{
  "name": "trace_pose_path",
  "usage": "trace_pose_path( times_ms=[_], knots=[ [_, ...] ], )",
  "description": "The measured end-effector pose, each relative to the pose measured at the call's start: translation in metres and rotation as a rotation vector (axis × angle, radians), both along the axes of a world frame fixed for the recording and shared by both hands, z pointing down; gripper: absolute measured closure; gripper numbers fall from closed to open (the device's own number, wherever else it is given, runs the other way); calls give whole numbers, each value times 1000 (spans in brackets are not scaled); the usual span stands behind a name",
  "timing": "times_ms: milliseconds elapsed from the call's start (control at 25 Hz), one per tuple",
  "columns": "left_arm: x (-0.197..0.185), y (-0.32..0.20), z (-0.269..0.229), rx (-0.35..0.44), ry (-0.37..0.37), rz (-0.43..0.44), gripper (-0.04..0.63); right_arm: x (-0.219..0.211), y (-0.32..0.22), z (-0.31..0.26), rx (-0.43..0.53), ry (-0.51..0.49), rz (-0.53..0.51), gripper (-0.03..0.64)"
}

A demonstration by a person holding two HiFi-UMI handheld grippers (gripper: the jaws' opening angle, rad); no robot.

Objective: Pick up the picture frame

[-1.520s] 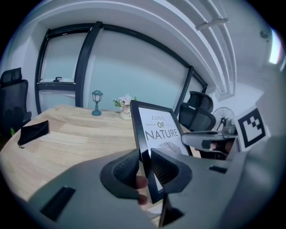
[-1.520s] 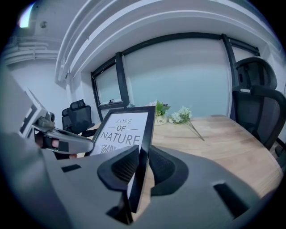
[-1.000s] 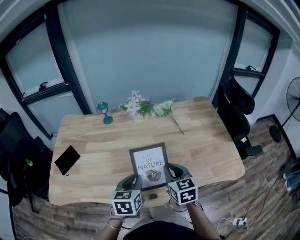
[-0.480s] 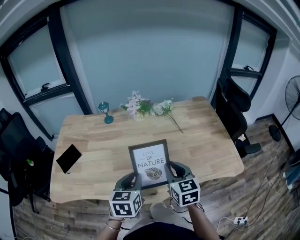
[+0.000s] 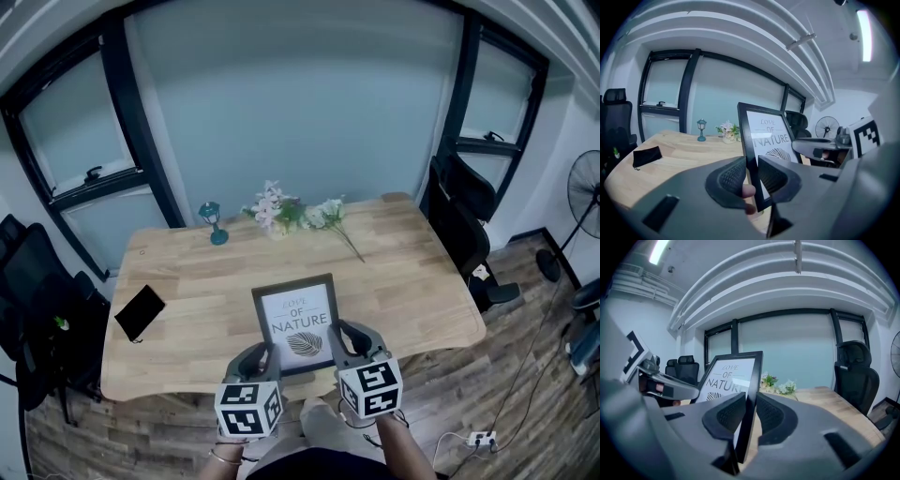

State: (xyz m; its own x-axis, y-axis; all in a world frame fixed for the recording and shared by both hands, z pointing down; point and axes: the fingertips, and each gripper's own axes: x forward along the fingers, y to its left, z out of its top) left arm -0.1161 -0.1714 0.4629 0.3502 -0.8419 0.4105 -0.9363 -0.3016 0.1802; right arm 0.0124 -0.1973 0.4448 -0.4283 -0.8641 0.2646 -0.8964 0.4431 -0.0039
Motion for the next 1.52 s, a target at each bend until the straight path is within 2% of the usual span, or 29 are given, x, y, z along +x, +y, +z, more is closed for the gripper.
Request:
trace_pose_path(
  times_ms=[440,920,1520],
  knots=[
    [-2,23,-23,56,5,-12,525,-1,28,-26,70,2,8,545],
    [3,43,-40,98,-1,-20,525,4,47,-40,106,-10,5,545],
    [43,40,-58,106,-3,-86,525,43,38,-58,126,-19,-63,543]
  ],
)
